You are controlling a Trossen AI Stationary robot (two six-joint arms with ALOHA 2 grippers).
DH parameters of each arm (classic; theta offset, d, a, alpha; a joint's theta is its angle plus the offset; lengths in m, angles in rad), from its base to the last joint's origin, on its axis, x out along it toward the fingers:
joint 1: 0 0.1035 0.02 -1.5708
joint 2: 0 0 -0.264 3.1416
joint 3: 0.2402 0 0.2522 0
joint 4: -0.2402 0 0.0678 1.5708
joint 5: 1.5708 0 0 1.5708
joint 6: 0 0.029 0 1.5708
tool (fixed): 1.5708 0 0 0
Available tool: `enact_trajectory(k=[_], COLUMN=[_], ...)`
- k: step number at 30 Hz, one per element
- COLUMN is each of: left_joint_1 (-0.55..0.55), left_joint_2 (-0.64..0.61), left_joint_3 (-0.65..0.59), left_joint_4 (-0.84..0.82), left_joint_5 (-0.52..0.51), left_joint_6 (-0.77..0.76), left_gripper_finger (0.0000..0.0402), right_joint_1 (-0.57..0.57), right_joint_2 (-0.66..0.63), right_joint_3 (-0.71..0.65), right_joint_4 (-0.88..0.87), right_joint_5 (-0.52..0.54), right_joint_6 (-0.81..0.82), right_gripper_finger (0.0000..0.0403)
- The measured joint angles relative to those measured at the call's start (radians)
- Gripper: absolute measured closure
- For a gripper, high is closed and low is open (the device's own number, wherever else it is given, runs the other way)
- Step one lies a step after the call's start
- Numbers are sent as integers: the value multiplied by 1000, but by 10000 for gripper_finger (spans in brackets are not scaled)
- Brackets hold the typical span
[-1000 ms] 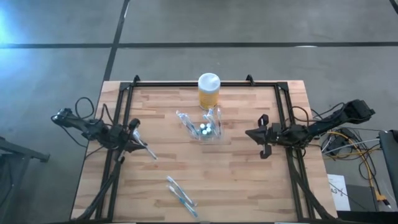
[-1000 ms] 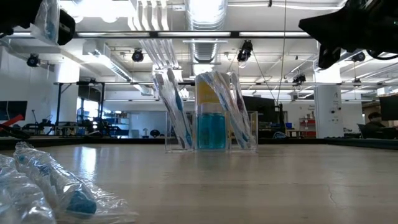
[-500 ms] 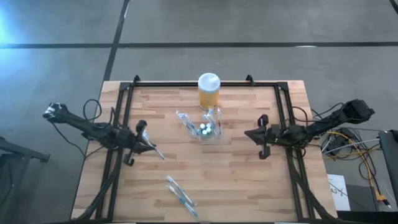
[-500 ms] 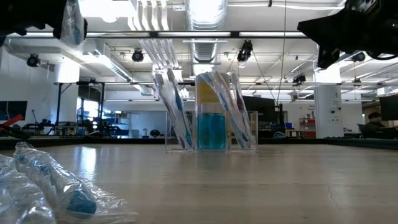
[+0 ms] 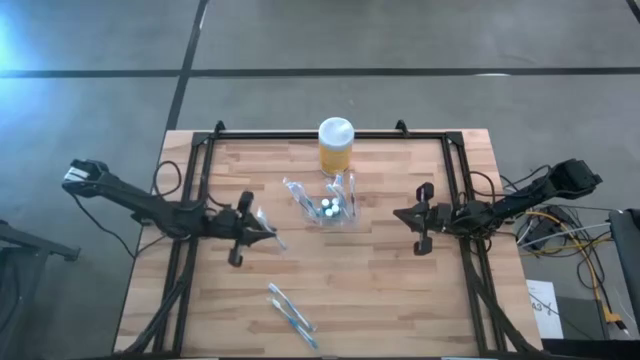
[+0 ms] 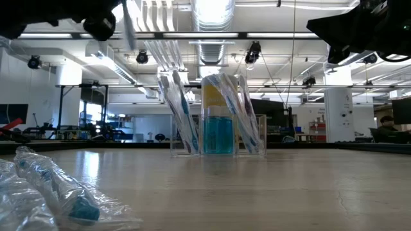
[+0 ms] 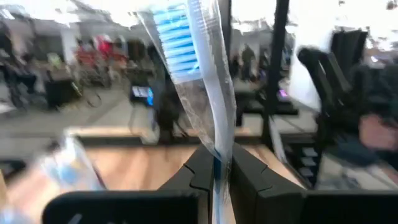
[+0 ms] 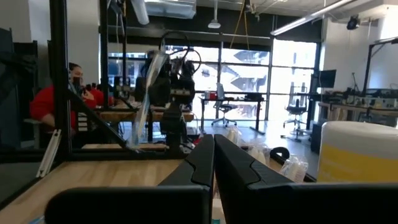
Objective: Pick & Place toothbrushing station
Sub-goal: Put the blue toothbrush into the transparent organizer
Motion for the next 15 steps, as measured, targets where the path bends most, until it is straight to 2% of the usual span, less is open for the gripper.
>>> enact_trajectory(k=[4, 9, 13, 15], left_joint_1=[35, 108, 175, 198], left_joint_2=[122, 287, 432, 488], left_joint_3=[60, 130, 131, 131], left_joint_4=[42, 122, 307, 330], left_joint_5=[-50, -214, -227, -232], left_joint_6=[62, 93, 54, 45], left_gripper_finger=[377, 377, 377, 377], right_joint_1=[-1, -1, -1, -1], right_joint_2=[0, -2, 0, 0], right_joint_3=[0, 0, 0, 0], right_joint_4=[3, 6, 9, 18], right_joint_5=[-1, -1, -1, -2], right_joint_6=[-11, -10, 14, 18], right_gripper_finger=[394, 394, 394, 394])
